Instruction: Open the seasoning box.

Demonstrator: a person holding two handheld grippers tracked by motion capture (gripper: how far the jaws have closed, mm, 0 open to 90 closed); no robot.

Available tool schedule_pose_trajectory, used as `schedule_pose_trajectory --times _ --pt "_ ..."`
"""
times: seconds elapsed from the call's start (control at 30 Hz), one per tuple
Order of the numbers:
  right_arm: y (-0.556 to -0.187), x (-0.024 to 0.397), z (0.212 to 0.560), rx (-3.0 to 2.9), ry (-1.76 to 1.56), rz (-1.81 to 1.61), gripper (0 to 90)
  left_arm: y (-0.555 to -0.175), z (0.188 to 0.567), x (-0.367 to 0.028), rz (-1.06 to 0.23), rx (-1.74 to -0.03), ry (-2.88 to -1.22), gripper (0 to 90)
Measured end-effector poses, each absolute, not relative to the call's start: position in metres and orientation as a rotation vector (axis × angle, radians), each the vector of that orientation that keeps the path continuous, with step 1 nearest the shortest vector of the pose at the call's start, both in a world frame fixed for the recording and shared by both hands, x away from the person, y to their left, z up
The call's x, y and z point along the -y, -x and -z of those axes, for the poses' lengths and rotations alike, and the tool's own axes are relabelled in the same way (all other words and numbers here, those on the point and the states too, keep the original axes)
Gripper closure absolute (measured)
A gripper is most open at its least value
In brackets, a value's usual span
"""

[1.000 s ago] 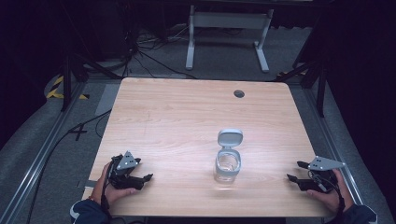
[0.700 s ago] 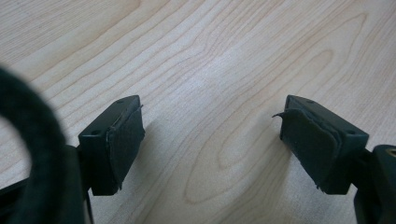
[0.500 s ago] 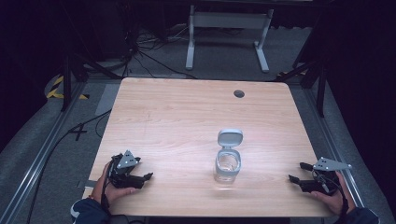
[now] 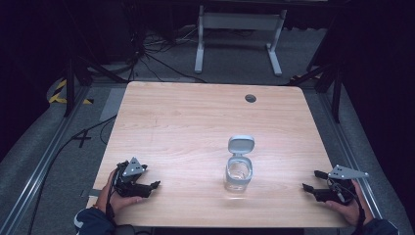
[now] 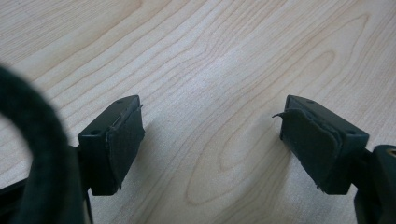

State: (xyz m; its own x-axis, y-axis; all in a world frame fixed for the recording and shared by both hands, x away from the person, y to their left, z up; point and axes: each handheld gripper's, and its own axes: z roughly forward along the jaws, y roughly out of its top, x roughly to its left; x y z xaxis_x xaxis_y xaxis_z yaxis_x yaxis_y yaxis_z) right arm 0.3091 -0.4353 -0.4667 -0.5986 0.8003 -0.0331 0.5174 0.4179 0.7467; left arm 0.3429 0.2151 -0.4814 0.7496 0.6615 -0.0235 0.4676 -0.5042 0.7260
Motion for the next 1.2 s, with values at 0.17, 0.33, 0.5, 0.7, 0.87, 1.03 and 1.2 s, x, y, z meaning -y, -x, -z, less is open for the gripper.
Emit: schedule_pose_trajectory --times 0.17,0.33,0.5,0.7,0.87,1.03,1.2 --pt "-0.3091 0.4353 0.4666 -2.292 -1.128 -1.007 23.9 -0.3437 0.4811 -0.2153 -0.34 -0.84 -2.198 21.6" --pt "-0.3091 0.4353 0.4666 -2.293 -1.127 -1.006 23.9 -0.3438 0.4806 -0.2155 -0.335 -0.847 -2.205 21.6" --pt "-0.3091 0.4353 0.4666 -2.292 -1.128 -1.007 23.9 -0.344 0.4812 -0.2155 -0.335 -0.845 -2.197 21.7" --pt "-0.3095 0.4353 0.4666 -2.294 -1.127 -1.009 23.7 -0.3442 0.4812 -0.2155 -0.337 -0.848 -2.195 21.7" --pt "-0.3097 0.4354 0.4666 -2.295 -1.126 -1.009 23.7 -0.3444 0.481 -0.2158 -0.345 -0.848 -2.199 21.7" --pt "-0.3097 0.4354 0.4666 -2.295 -1.125 -1.009 23.7 -0.3446 0.4812 -0.2156 -0.341 -0.853 -2.193 21.7" --pt "-0.3094 0.4355 0.4666 -2.295 -1.126 -1.01 23.7 -0.3453 0.4811 -0.2153 -0.356 -0.866 -2.189 21.7"
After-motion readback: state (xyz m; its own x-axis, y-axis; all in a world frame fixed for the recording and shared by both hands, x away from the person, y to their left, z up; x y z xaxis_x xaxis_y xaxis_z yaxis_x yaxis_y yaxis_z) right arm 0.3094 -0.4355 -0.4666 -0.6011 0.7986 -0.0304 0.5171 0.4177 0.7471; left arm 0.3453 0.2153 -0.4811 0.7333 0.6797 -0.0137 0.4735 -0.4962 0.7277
